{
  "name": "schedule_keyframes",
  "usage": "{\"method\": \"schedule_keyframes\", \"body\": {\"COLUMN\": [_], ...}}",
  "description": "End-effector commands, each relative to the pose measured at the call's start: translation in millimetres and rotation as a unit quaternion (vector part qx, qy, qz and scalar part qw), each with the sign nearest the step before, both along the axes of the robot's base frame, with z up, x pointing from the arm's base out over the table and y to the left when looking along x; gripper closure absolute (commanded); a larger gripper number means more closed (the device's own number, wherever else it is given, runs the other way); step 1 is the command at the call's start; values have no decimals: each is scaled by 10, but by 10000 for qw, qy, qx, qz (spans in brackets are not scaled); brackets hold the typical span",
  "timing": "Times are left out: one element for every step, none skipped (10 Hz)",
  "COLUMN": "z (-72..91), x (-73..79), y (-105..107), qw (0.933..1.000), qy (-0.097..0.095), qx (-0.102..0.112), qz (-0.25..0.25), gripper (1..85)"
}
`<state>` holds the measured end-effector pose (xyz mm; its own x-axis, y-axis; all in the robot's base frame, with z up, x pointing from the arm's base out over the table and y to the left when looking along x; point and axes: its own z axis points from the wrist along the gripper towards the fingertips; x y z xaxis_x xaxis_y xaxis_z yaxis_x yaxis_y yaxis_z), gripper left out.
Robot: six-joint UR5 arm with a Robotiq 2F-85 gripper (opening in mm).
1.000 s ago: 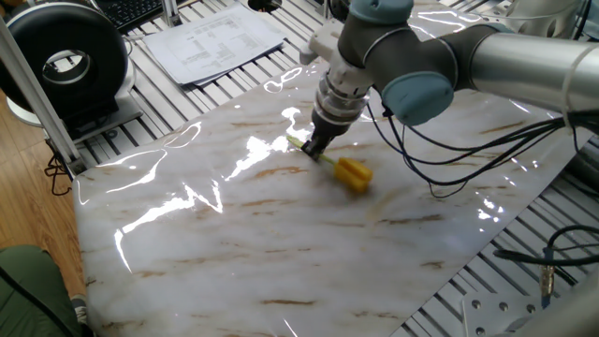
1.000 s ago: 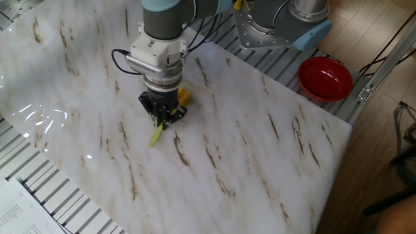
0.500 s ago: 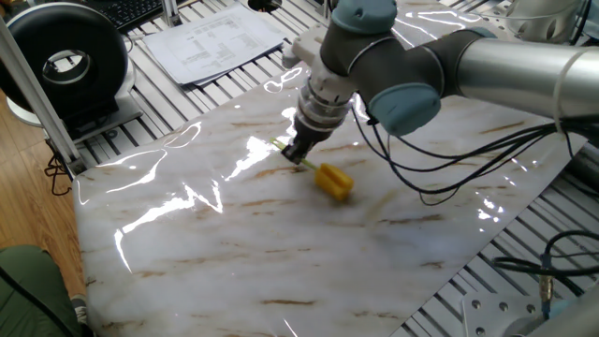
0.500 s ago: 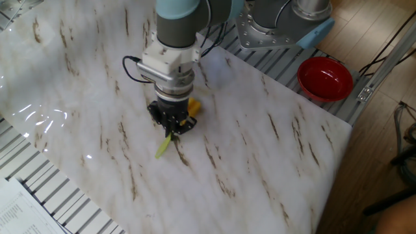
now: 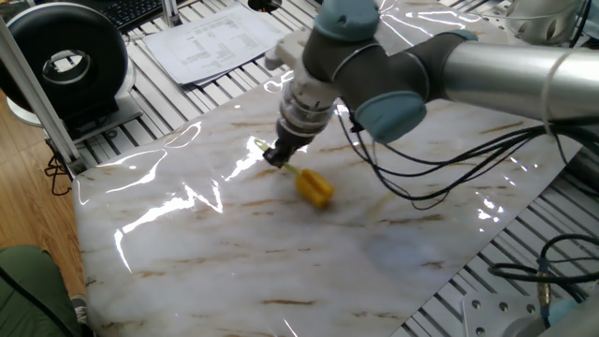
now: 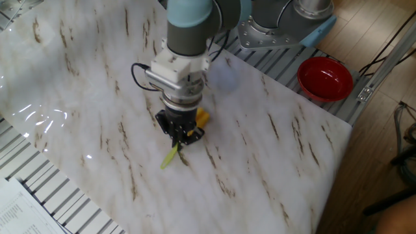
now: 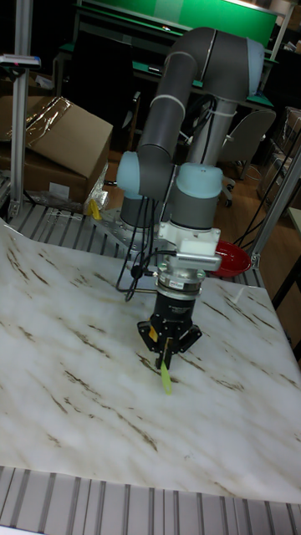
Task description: Scrub the table with a brush
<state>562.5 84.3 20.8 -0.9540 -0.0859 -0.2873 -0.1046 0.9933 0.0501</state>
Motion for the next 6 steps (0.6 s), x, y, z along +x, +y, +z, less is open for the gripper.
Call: {"method": "schedule_keyframes", "body": {"z": [54,50,34,14,3,-11], "x": [206,260,293,401,484,548], "y": [245,281,259,133,-5,-215], "qw": [9998,9997,9996,9998,9995,9981], "qy": [-35,-39,-16,-114,-163,-200], "qx": [35,51,-23,-147,-239,-464], "qz": [-202,-253,-288,-80,116,344], "gripper": [847,847,847,847,847,847]}}
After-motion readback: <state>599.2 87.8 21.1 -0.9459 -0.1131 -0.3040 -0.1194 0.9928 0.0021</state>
